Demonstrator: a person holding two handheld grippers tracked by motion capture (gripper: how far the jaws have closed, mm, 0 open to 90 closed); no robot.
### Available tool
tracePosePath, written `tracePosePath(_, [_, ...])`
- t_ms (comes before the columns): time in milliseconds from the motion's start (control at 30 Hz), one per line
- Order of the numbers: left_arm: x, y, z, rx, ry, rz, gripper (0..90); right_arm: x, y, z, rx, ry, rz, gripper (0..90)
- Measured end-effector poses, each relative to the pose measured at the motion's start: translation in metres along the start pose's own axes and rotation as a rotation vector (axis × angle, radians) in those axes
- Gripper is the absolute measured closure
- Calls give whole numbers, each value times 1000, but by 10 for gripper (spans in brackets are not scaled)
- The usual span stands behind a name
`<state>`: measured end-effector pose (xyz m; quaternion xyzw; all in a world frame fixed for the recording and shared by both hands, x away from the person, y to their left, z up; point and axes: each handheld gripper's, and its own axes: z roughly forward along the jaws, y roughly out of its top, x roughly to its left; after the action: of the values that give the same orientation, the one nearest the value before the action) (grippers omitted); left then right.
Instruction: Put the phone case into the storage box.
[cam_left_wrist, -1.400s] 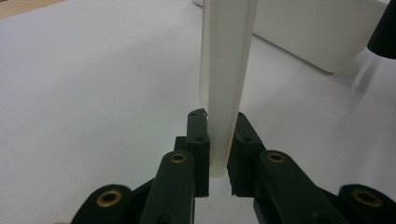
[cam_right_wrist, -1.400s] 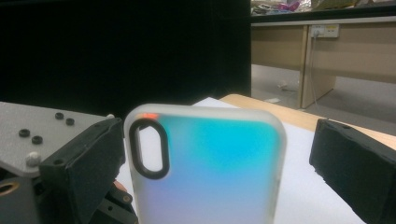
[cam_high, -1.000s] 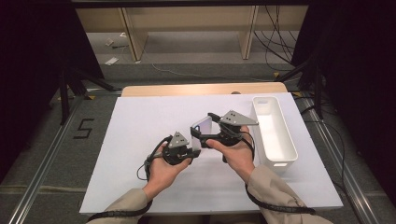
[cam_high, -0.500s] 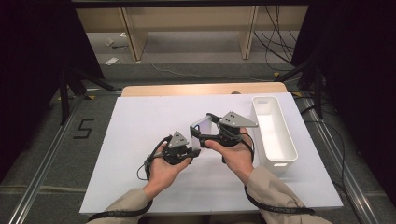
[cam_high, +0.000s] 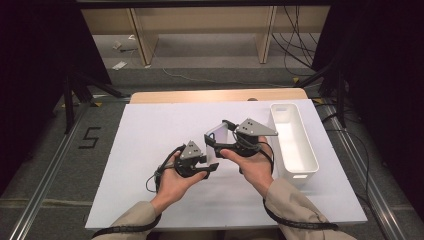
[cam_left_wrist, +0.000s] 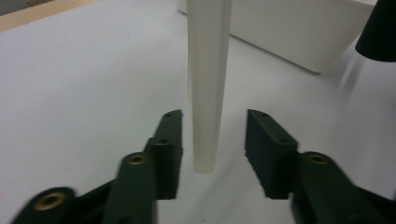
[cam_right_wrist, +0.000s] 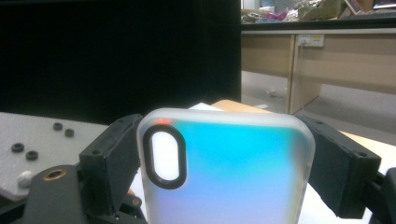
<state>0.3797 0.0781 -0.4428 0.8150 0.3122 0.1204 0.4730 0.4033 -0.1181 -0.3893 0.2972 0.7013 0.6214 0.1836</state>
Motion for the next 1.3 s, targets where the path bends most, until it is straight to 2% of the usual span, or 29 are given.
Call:
tracePosePath(200, [2, 2, -8, -6, -8, 18, 158, -5, 6, -6, -19, -12, -2, 189])
tracePosePath(333, [4, 3, -18, -25, -14, 45, 12, -9, 10, -10, -32, -23, -4, 189])
tracePosePath(700, [14, -2, -40, -50, -17, 78, 0, -18, 18, -19, -61, -52, 3, 189])
tracePosePath(767, [17, -5, -43, -49, -25, 84, 0, -20, 19, -20, -66, -58, 5, 189])
tracePosePath(867, [21, -9, -48, -41, -13, 98, 0, -22, 20, -22, -65, -65, 8, 189])
tracePosePath(1300, [43, -18, -60, -35, 26, 82, 0, -29, 21, -26, -69, -84, 15, 189])
